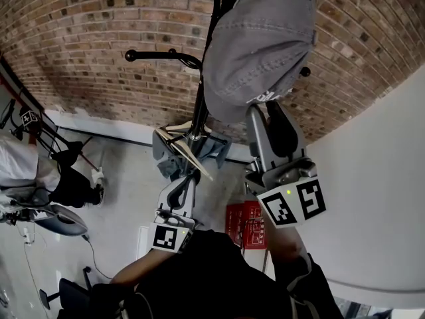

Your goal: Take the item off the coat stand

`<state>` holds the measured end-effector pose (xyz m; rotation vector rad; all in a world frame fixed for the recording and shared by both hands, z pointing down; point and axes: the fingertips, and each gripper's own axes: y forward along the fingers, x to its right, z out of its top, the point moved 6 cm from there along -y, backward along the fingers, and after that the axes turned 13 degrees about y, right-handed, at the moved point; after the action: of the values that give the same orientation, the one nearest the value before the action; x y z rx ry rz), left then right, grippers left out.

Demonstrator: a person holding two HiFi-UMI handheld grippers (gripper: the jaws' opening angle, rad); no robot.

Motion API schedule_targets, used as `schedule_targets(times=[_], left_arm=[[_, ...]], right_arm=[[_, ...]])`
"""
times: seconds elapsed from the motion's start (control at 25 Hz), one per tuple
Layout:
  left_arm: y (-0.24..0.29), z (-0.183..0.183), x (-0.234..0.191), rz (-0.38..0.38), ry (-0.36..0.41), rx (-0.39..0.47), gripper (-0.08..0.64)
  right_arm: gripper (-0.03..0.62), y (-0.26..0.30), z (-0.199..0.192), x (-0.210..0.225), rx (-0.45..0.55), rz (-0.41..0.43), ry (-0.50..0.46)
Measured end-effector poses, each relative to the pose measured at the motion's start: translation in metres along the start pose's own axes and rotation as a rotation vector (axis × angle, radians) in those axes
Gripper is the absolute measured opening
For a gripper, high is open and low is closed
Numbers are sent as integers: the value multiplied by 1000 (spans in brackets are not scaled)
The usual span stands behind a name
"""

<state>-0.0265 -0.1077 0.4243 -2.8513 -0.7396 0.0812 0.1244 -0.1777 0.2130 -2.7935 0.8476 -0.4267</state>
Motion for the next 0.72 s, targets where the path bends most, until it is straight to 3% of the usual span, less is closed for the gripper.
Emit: schedule_targets(times=[0.36, 0.72], left_arm=[[-6, -4, -6, 11, -7, -13, 17], [-8, -1, -9, 22, -16, -1, 17]], right_arm=[[144, -1, 5, 7, 30, -48, -18], [147, 3, 8, 8, 49, -101, -133]])
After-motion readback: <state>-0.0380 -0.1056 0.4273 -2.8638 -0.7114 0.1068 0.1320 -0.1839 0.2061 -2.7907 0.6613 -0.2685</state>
